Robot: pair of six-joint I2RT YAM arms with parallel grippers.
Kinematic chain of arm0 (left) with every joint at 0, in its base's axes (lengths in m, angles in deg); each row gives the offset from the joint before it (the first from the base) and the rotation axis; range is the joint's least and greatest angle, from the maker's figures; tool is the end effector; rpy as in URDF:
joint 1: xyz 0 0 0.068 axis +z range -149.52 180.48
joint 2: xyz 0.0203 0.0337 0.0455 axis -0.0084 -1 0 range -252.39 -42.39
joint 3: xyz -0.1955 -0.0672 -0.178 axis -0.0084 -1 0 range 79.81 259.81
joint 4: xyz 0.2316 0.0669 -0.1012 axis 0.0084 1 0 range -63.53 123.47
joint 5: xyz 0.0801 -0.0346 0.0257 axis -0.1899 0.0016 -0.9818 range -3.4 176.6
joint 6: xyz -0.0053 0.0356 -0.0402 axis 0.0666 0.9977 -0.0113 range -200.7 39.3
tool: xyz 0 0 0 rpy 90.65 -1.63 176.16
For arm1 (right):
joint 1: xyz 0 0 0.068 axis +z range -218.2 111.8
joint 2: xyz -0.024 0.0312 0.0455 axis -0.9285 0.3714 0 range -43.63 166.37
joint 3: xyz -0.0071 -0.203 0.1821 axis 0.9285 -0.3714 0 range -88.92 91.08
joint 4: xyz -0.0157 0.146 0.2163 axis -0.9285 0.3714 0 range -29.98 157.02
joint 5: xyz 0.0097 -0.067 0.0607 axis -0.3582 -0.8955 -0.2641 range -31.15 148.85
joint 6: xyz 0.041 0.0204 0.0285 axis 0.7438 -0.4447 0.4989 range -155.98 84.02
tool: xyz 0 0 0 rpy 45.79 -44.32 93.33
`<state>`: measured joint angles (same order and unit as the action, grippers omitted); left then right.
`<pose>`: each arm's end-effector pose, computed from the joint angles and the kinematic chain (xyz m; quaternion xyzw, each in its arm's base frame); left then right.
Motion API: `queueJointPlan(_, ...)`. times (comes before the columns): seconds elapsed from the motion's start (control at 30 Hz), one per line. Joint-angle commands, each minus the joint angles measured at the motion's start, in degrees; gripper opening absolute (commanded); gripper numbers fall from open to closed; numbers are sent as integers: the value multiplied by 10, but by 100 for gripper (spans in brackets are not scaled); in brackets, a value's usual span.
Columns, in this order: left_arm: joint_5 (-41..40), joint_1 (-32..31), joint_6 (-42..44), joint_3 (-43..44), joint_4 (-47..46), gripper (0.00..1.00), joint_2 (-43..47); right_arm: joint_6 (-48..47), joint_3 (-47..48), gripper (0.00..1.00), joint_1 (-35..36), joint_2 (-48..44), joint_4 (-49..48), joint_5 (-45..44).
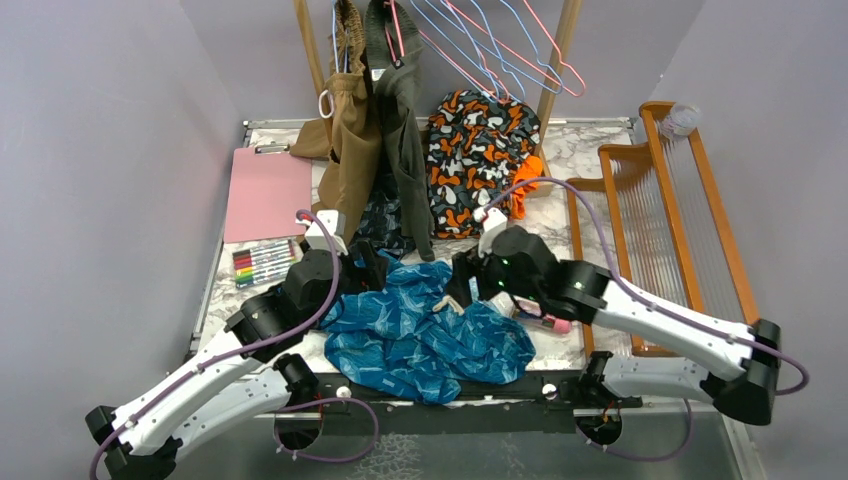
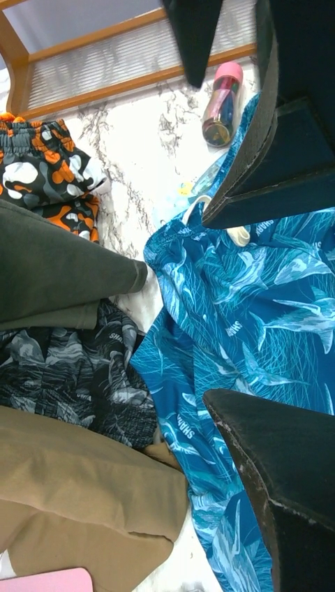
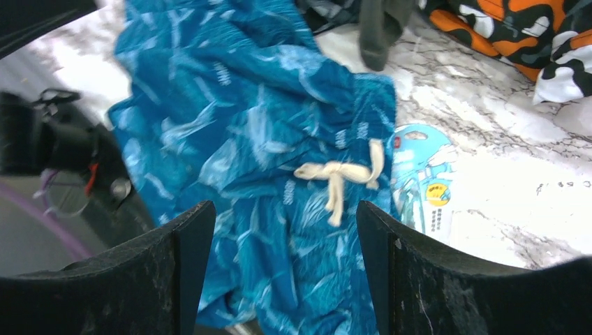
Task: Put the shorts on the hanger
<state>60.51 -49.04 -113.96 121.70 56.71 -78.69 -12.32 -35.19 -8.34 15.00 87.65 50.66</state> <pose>0.1038 -0.0976 0.3091 -0.0046 0.8290 -0.2052 0.5202 0.1168 0.1911 0.3189 -0.2391 0.8420 0.2727 0.3995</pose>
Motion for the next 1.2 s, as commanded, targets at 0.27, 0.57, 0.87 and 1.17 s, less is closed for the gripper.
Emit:
queueJointPlan(0.27, -23, -1, 21, -22, 16, 88, 21, 74, -39, 74, -109, 205, -251, 70)
queueJointPlan(0.57, -21, -2, 13, -34, 16, 87, 26, 100, -1, 63, -110, 355, -278, 111)
queueJointPlan(0.87, -27, -2, 17, -25, 17, 86, 38, 55, 19, 1, -109, 345, -290, 152)
queueJointPlan(1.17, -112, -2, 63, 82, 16, 86, 97, -68, 105, 1, -69, 185, -318, 208)
